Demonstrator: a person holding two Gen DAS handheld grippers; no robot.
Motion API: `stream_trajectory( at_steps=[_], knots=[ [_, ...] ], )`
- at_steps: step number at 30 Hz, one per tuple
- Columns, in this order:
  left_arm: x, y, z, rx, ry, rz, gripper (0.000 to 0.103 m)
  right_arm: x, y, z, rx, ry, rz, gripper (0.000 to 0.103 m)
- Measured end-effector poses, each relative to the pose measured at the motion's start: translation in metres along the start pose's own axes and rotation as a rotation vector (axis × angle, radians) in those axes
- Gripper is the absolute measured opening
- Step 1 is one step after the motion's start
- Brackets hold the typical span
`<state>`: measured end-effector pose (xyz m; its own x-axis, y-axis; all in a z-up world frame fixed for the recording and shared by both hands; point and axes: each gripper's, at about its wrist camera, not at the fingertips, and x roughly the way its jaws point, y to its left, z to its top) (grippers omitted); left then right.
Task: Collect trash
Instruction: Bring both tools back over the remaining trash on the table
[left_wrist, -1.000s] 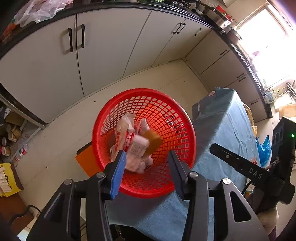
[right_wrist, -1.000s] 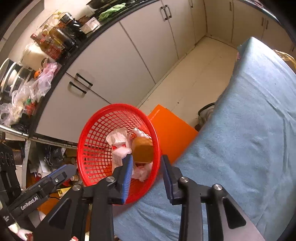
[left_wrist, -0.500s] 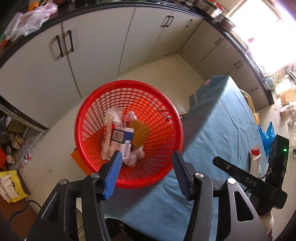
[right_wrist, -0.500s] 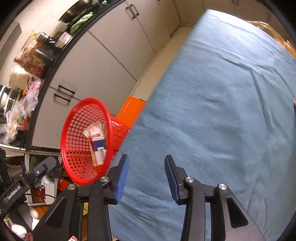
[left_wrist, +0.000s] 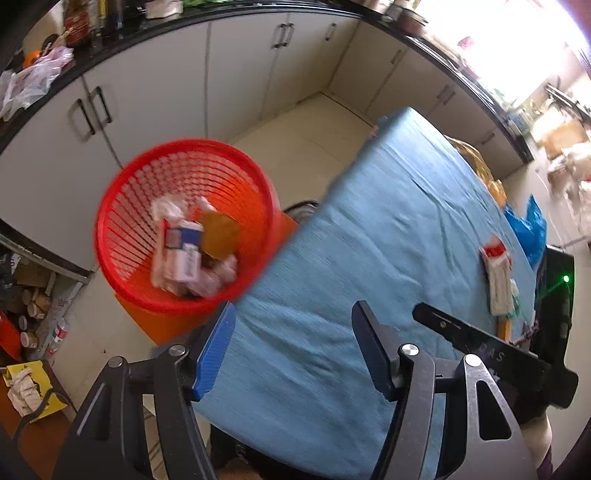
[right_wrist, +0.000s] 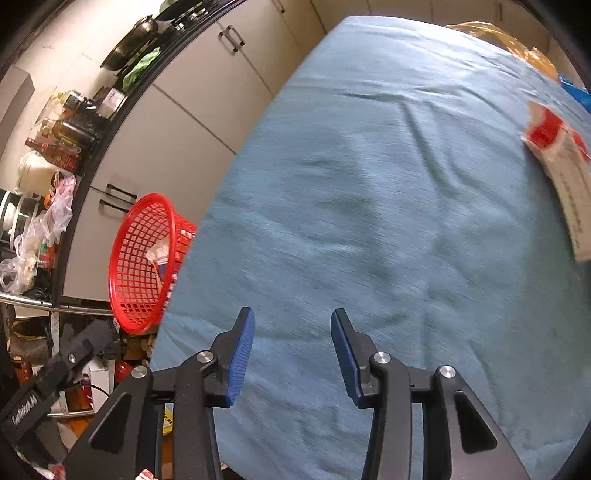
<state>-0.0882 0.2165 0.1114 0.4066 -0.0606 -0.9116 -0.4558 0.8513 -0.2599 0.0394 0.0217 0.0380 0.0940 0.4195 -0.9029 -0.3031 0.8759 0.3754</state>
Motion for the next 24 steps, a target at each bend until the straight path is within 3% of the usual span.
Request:
stream_trajectory(
  at_steps=[5,12,18,24],
  knots=[
    [-0.001,-0.041,-0.024,0.079,0.009,-0.024,0.064,-0.028,-0.043,-0.013,0.040,-0.046,-0.029,0.048],
    [0.000,-0.089,-0.054,0.202,0.031,-0.037,0.064,-0.084,-0.134,-0.019,0.152,-0.157,-0.115,0.051],
    [0.006,-0.100,-0.072,0.216,0.066,-0.051,0.064,-0.130,-0.211,0.004,0.260,-0.264,-0.237,0.059],
    [0.004,-0.098,-0.078,0.200,0.067,-0.040,0.064,-0.131,-0.228,0.045,0.179,-0.293,-0.270,0.059]
  ],
)
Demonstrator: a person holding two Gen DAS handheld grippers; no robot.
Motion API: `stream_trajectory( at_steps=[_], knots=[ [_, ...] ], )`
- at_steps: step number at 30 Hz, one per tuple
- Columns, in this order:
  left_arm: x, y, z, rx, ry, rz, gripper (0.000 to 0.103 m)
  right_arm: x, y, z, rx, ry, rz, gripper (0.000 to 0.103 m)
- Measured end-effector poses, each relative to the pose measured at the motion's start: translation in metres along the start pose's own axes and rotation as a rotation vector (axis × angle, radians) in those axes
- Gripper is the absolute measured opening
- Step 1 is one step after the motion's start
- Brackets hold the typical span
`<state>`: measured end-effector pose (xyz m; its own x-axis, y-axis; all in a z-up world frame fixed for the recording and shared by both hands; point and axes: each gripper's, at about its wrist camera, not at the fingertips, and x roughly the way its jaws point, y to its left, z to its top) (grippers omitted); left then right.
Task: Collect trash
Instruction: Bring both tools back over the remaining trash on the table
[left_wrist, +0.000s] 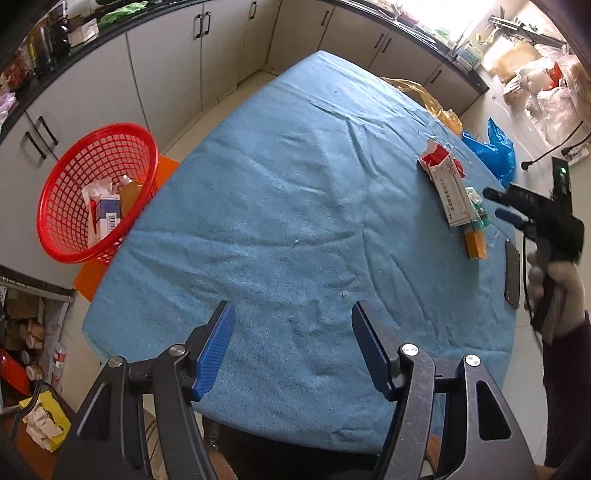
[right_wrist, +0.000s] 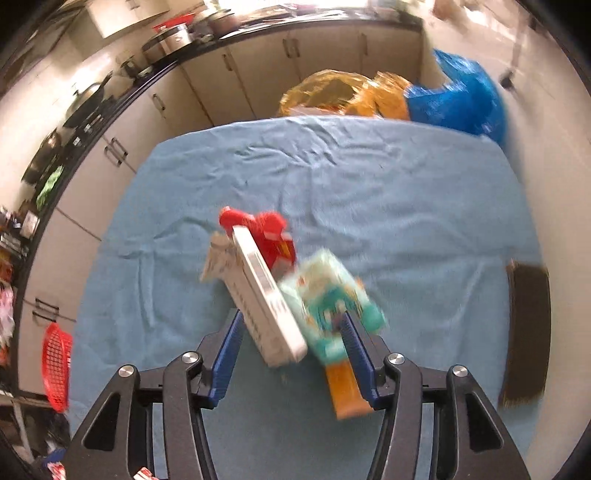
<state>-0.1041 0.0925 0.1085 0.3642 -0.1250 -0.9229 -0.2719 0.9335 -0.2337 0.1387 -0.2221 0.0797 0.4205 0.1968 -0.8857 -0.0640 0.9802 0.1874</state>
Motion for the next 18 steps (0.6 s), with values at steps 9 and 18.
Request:
stream_trajectory(
  at_steps=[9,18],
  knots=[
    [-0.004,0.009,-0.010,-0.040,0.009,0.025,0.064,0.062,0.023,0.023,-0.102,0.112,-0.004,0.058],
    [0.003,0.010,-0.005,-0.081,0.018,0.010,0.064,0.029,0.066,-0.034,-0.120,0.304,0.504,0.057]
  ],
)
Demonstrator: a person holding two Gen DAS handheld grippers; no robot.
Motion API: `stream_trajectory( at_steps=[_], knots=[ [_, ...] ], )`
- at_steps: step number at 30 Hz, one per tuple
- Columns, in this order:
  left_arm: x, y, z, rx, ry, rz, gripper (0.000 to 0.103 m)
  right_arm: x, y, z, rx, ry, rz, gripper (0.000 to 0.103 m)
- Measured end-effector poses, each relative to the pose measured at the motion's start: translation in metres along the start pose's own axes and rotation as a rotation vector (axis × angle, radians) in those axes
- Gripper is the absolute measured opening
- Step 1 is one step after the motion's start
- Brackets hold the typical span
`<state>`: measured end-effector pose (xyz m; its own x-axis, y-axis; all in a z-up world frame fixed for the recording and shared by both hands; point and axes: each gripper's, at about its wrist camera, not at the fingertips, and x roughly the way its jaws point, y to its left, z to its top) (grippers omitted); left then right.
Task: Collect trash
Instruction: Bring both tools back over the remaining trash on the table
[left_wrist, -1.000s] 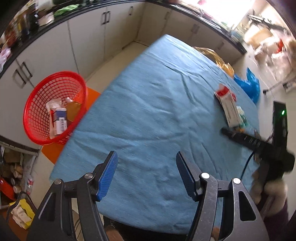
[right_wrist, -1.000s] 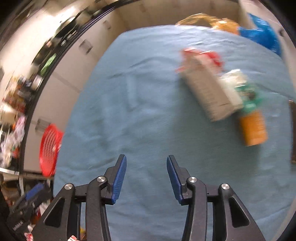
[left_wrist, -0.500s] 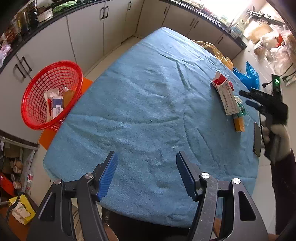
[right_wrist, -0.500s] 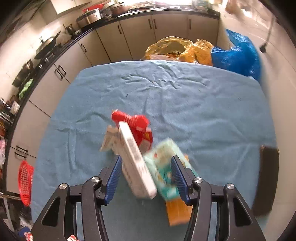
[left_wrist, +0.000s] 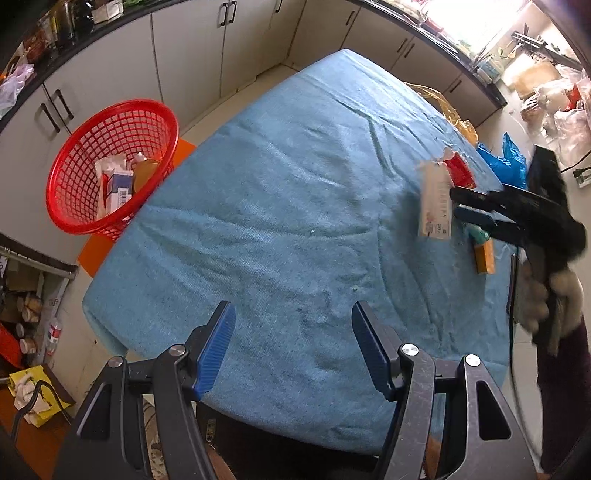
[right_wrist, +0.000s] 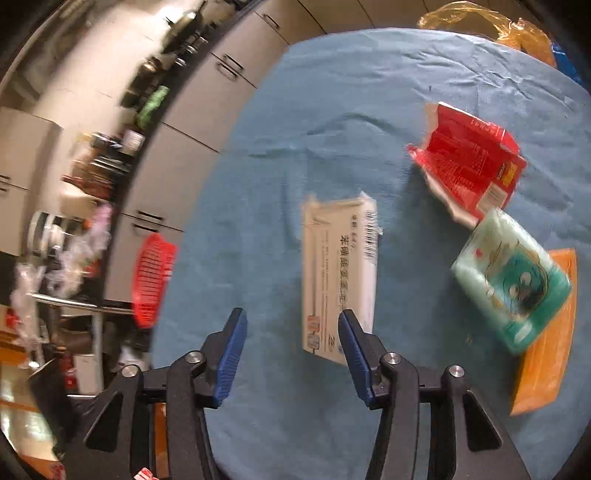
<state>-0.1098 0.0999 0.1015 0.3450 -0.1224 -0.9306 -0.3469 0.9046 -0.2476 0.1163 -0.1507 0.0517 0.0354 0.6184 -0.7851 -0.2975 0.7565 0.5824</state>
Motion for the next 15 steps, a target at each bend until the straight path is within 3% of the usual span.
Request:
stream_trajectory(
  at_steps=[3,9,15],
  knots=[
    [0.003,-0.005,0.006,0.016,0.002,-0.006,0.064,-0.027,-0.016,-0.008,0.054,-0.079,-0.049,0.059],
    [0.015,-0.024,0.018,0.082,0.029,-0.017,0.064,-0.081,-0.068,-0.026,0.124,-0.221,-0.419,0.070],
    [0.035,-0.052,0.033,0.140,0.093,-0.075,0.064,-0.073,-0.092,-0.033,0.152,-0.173,-0.494,0.073]
  ],
)
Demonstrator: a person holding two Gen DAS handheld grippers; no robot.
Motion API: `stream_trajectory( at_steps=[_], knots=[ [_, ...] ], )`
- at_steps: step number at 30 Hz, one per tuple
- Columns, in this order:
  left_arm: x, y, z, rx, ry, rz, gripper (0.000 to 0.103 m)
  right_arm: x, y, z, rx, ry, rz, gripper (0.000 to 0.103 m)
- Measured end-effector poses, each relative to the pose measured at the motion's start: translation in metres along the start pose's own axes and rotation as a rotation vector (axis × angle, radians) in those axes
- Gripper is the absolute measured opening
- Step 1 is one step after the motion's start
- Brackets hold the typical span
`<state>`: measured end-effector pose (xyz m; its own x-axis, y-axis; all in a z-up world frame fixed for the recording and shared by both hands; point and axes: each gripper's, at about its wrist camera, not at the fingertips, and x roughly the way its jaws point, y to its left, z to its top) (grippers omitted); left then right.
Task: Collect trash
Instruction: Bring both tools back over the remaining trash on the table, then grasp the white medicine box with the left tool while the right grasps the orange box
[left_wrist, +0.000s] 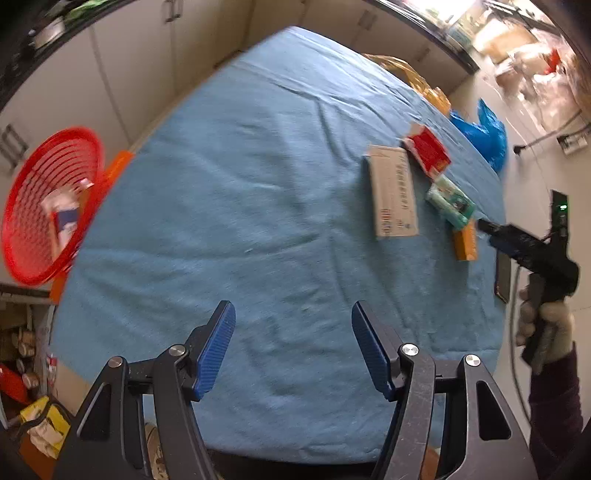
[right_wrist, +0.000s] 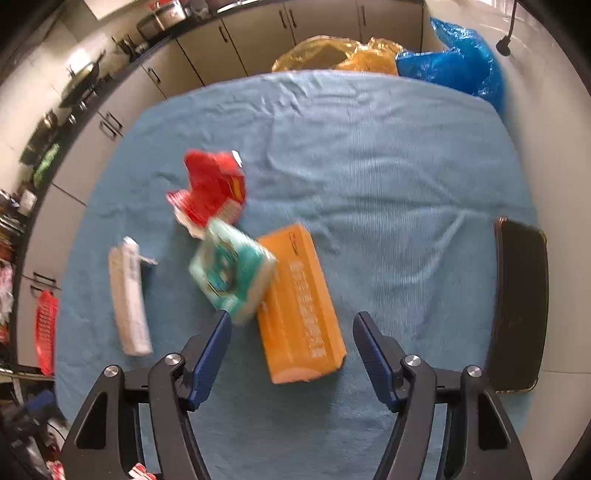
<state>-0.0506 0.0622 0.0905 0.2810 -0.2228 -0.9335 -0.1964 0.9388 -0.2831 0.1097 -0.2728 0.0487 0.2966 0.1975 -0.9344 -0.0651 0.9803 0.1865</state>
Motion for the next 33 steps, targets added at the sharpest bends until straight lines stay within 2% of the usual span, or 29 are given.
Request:
stream_trajectory(
  at_steps=[8,9,10,11,14,18,21,28,32,33],
  knots=[
    [0.039,-0.051,0.041,0.096,0.035,-0.018,0.066,0.035,0.023,-0.016,-0.064,-0.019,-0.152,0.073],
    [0.047,-0.056,0.046,0.095,0.043,-0.018,0.066,0.040,0.022,-0.019,-0.054,-0.012,-0.161,0.067],
    [0.055,-0.061,0.051,0.091,0.051,-0.024,0.066,0.040,0.021,-0.022,-0.037,-0.014,-0.170,0.065],
    [0.060,-0.064,0.055,0.088,0.056,-0.031,0.066,0.039,0.019,-0.024,-0.028,-0.019,-0.167,0.054],
    [0.078,-0.076,0.067,0.086,0.062,-0.024,0.066,0.033,0.018,-0.033,-0.017,-0.001,-0.136,0.050],
    [0.093,-0.091,0.084,0.091,0.040,-0.011,0.066,0.027,0.013,-0.055,0.001,0.015,-0.086,0.050],
    [0.104,-0.099,0.095,0.102,0.029,0.012,0.069,0.020,0.012,-0.074,-0.009,0.018,-0.080,0.051],
    [0.133,-0.115,0.100,0.142,0.061,0.067,0.071,0.014,0.006,-0.092,0.022,-0.001,-0.072,0.053],
    [0.133,-0.120,0.097,0.166,0.053,0.086,0.072,0.013,0.004,-0.089,0.062,-0.004,-0.030,0.070],
    [0.131,-0.119,0.095,0.169,0.054,0.093,0.069,0.014,0.004,-0.088,0.066,0.001,-0.028,0.072]
  ],
)
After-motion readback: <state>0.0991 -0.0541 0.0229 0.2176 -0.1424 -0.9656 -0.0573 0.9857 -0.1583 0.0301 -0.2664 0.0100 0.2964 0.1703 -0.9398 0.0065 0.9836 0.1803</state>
